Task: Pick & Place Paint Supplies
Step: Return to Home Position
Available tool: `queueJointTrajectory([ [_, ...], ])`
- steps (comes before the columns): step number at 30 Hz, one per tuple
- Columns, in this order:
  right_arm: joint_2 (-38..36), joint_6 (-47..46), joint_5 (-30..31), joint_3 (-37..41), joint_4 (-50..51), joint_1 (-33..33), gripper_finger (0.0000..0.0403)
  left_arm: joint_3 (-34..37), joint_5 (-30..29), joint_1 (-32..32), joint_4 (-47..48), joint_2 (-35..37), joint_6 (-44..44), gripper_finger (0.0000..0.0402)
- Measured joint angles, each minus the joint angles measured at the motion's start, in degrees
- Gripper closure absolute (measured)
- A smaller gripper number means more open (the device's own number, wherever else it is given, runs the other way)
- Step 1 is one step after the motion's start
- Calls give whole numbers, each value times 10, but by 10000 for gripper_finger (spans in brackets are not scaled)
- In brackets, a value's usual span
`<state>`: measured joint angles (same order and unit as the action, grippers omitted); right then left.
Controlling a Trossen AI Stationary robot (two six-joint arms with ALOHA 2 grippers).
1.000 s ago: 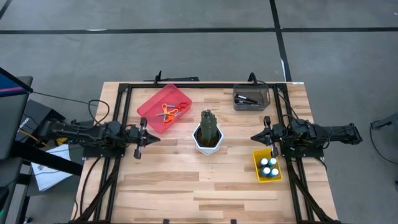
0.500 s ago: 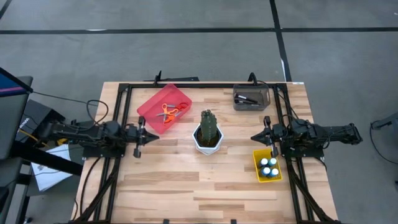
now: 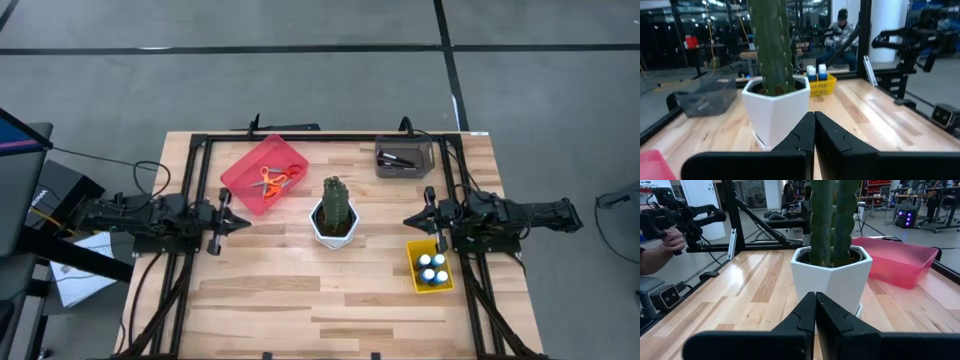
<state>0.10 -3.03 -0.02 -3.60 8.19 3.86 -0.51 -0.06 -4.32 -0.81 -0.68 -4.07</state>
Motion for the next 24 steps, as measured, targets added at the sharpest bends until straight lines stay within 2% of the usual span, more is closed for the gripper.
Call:
queueJointTrajectory([
  [24, 0, 0, 0, 0, 0, 0, 396, 0, 0, 0, 3, -6, 0, 401],
])
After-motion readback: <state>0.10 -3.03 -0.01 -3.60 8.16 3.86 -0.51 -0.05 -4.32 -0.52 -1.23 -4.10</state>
